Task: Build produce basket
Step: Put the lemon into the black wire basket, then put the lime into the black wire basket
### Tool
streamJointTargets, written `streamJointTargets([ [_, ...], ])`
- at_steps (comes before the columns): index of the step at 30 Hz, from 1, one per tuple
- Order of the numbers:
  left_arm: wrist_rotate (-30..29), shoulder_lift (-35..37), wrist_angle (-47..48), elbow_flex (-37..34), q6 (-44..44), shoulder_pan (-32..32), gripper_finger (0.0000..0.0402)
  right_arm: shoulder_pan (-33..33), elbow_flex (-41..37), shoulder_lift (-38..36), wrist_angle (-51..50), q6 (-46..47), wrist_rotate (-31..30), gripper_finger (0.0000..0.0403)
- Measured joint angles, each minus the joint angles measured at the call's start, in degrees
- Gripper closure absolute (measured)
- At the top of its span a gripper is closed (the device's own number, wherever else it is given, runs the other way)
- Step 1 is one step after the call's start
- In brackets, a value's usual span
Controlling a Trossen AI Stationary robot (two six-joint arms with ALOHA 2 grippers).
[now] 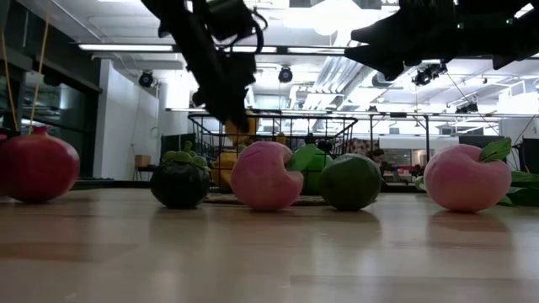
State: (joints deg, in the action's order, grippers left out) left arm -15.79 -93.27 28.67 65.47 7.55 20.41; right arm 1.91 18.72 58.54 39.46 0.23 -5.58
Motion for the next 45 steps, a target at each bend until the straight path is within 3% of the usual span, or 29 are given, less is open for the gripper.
streamJointTargets([
  [15,-1.1,2.1,6.3,0.4,-2.8,0.9,0.0113,0.0,0.0,0.0,0.2,-0.1,0.0,0.0165],
  [18,-1.1,4.2,13.3,3.3,0.3,1.0,0.0112,0.0,0.0,0.0,0.2,-0.2,0.0,0.0165],
  [21,0.7,8.8,12.6,2.8,4.1,0.2,0.0116,0.0,0.0,0.0,0.2,-0.6,0.0,0.0165],
  [25,1.5,18.0,-1.4,-4.6,4.8,-4.7,0.0120,0.0,0.0,0.0,0.2,-0.7,0.0,0.0165],
  [31,1.5,31.5,-33.2,-24.8,2.8,-15.5,0.0121,0.0,0.0,0.0,0.3,-0.7,0.0,0.0165],
  [38,-5.5,37.4,-71.4,-47.8,-4.2,-28.2,0.0122,0.0,0.0,0.0,0.5,-0.7,0.0,0.0165],
  [41,-9.9,37.4,-80.9,-52.5,-8.0,-30.7,0.0122,0.0,0.0,0.0,0.9,-0.8,0.0,0.0165],
  [45,-11.9,38.4,-82.6,-53.8,-8.8,-31.0,0.0122,0.0,0.0,0.0,1.6,-1.7,0.0,0.0165],
])
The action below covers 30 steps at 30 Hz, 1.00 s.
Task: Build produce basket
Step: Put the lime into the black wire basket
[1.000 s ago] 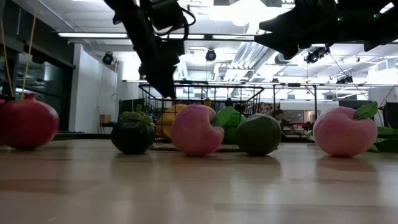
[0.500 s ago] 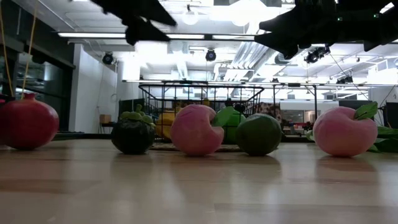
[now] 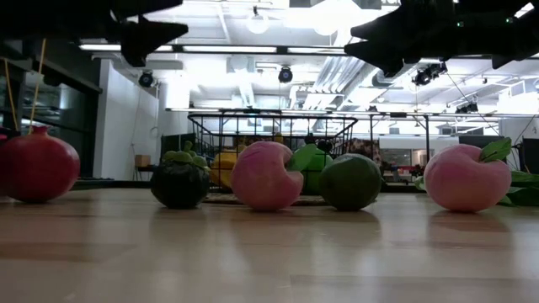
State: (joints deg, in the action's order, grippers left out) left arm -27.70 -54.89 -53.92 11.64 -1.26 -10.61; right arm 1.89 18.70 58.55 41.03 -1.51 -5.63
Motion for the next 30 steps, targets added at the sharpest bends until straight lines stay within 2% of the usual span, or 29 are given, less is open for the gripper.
streamJointTargets([
  [12,1.9,0.0,0.1,0.0,0.5,0.1,0.0122,0.0,0.0,0.0,0.0,0.0,0.0,0.0165],
  [16,2.0,0.0,0.1,0.0,0.5,0.1,0.0122,0.4,0.0,0.0,-0.2,4.6,0.6,0.0165],
  [19,2.0,0.0,0.1,0.0,0.5,0.1,0.0122,1.7,2.3,0.0,-7.5,6.0,1.4,0.0165],
  [25,2.0,0.0,0.2,0.0,0.5,0.1,0.0122,6.1,10.3,3.9,-31.3,8.7,-0.4,0.0165],
  [30,2.1,0.0,0.1,0.0,0.6,0.1,0.0122,8.6,12.9,9.8,-36.3,8.6,-0.4,0.0165],
])
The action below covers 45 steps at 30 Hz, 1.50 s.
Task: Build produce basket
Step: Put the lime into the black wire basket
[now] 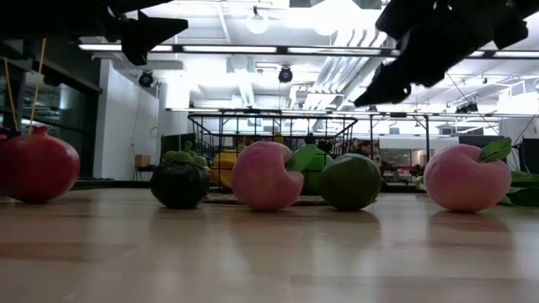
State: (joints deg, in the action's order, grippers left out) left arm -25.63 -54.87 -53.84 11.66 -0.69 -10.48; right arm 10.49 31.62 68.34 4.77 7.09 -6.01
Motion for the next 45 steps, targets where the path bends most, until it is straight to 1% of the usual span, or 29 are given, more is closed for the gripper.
streamJointTargets([
  [9,0.0,0.0,0.1,0.0,0.0,0.0,0.0122,0.4,4.0,9.7,-0.8,-2.8,0.0,0.0165],
  [14,0.0,0.0,0.1,0.0,-0.4,0.0,0.0122,0.4,9.2,13.6,-9.7,-0.2,0.3,0.0156],
  [18,0.0,0.0,0.1,0.0,-0.4,0.0,0.0122,0.4,13.8,16.3,-17.8,0.4,0.3,0.0133],
  [21,0.0,0.0,0.2,0.0,-0.4,0.0,0.0122,0.4,16.3,17.5,-19.9,-0.3,0.3,0.0111],
  [25,0.0,0.0,0.2,0.0,-0.1,0.0,0.0122,0.4,17.5,18.5,-20.4,-1.1,0.4,0.0089],
  [29,0.0,0.0,0.4,0.0,-0.1,0.0,0.0122,0.4,17.2,19.6,-20.9,-1.1,0.4,0.0078],
  [33,0.0,0.0,0.5,0.0,0.0,0.0,0.0122,0.4,17.1,21.8,-20.2,-3.2,-0.3,0.0075],
  [37,0.0,0.0,0.5,0.0,0.0,0.0,0.0122,0.4,17.1,24.5,-18.9,-5.5,-2.8,0.0075],
  [45,0.0,0.0,0.5,0.0,0.0,0.0,0.0122,0.4,17.0,28.8,-16.1,-6.1,-3.4,0.0075],
])
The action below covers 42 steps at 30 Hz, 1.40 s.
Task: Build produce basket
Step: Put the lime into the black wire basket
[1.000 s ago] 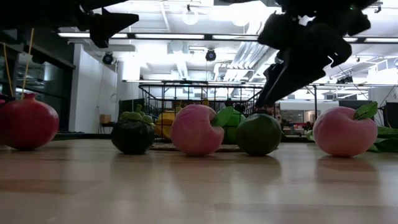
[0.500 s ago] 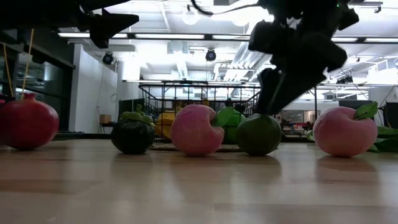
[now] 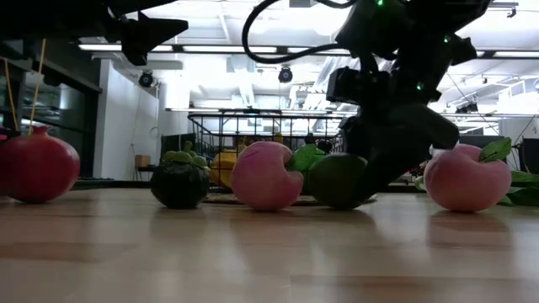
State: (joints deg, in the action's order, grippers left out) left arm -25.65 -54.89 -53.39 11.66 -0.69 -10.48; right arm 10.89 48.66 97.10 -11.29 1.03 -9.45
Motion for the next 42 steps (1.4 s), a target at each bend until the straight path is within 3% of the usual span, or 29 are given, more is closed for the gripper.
streamJointTargets([
  [7,0.0,0.0,0.0,0.0,0.0,0.0,0.0122,0.0,0.0,0.0,1.4,-1.6,-0.6,0.0085],
  [15,0.0,0.0,0.0,0.0,-0.9,0.0,0.0122,0.0,0.0,-0.3,1.6,-2.6,-0.3,0.0155],
  [18,0.0,0.0,0.0,0.0,-1.5,0.0,0.0122,0.1,0.0,-1.7,-1.5,-1.4,1.5,0.0160],
  [25,0.0,0.0,0.3,0.0,-1.5,-0.1,0.0122,3.4,-7.6,-13.4,-3.0,5.4,-1.8,0.0150],
  [29,0.0,0.0,0.2,0.0,-1.5,-0.1,0.0122,7.0,-15.5,-23.5,7.4,8.8,-9.6,0.0152],
  [33,0.0,0.0,-0.1,0.0,-1.5,-0.1,0.0122,8.2,-23.3,-29.9,28.7,4.7,-15.3,0.0154],
  [38,0.0,0.0,-0.2,0.0,-1.5,-0.1,0.0122,5.4,-29.3,-31.2,53.7,-6.4,-17.8,0.0154],
  [42,0.0,0.0,-0.2,0.0,-2.1,-0.1,0.0122,1.3,-29.8,-30.7,60.5,-10.0,-16.7,0.0155],
])
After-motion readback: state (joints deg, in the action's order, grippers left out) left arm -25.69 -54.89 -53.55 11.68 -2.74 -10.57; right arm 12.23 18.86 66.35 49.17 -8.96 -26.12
